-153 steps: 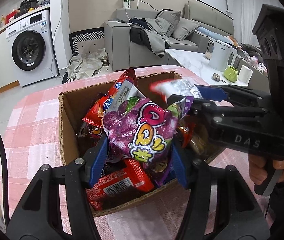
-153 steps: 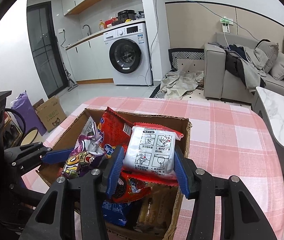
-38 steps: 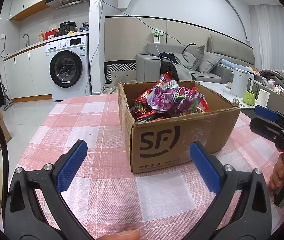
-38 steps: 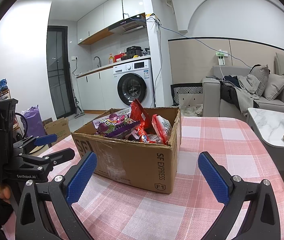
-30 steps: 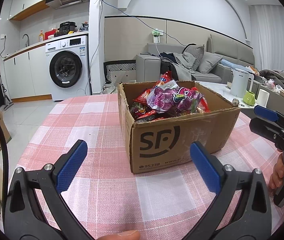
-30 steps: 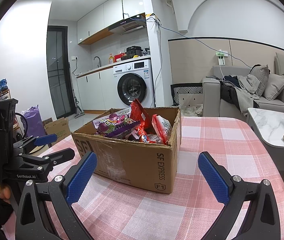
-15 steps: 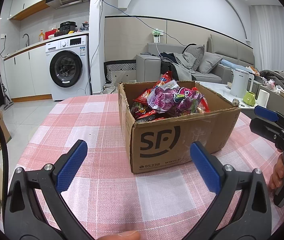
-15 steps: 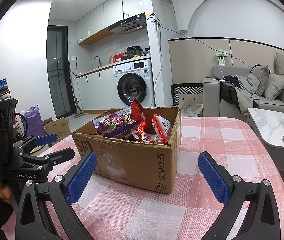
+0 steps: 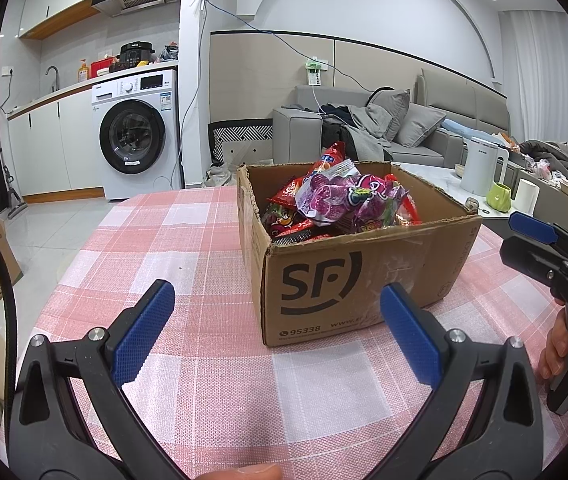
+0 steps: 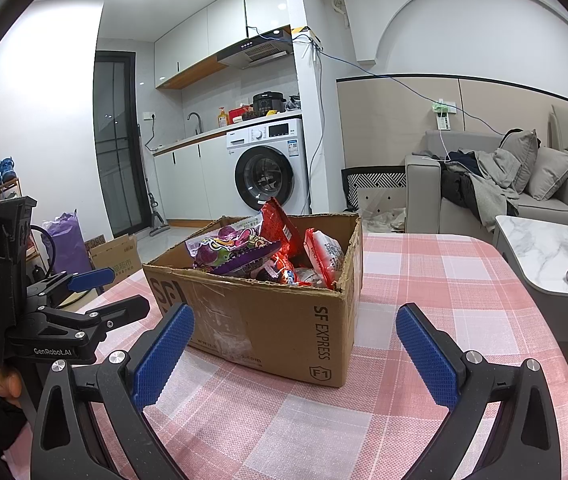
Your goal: Organize snacks
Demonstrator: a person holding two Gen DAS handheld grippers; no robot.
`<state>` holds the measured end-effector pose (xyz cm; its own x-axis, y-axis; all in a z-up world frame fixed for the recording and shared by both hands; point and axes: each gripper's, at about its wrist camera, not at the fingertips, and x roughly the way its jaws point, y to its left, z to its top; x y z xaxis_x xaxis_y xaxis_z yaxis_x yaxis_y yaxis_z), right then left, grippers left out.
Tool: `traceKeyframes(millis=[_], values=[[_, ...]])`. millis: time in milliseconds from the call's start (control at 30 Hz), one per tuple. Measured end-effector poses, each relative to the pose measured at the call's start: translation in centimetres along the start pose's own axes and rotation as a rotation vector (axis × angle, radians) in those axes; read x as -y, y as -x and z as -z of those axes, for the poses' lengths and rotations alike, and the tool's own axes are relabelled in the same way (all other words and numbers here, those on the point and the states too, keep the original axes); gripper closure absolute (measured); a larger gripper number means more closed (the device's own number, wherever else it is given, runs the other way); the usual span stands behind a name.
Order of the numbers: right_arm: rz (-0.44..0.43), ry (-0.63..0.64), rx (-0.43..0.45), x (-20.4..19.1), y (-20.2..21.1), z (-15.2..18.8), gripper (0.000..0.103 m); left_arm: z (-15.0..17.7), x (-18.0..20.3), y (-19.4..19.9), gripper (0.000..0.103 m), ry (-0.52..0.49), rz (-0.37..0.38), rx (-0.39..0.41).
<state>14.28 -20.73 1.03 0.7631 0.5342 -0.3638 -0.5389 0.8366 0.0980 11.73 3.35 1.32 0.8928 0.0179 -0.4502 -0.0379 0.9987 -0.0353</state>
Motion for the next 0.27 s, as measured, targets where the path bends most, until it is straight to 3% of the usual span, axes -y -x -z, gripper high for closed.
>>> traceKeyframes(millis=[267], values=[[0.0,0.0,0.0,-0.02,-0.03,-0.01,0.0,0.22,0.03,-0.07,0.001,0.007,-0.004,-0.002]])
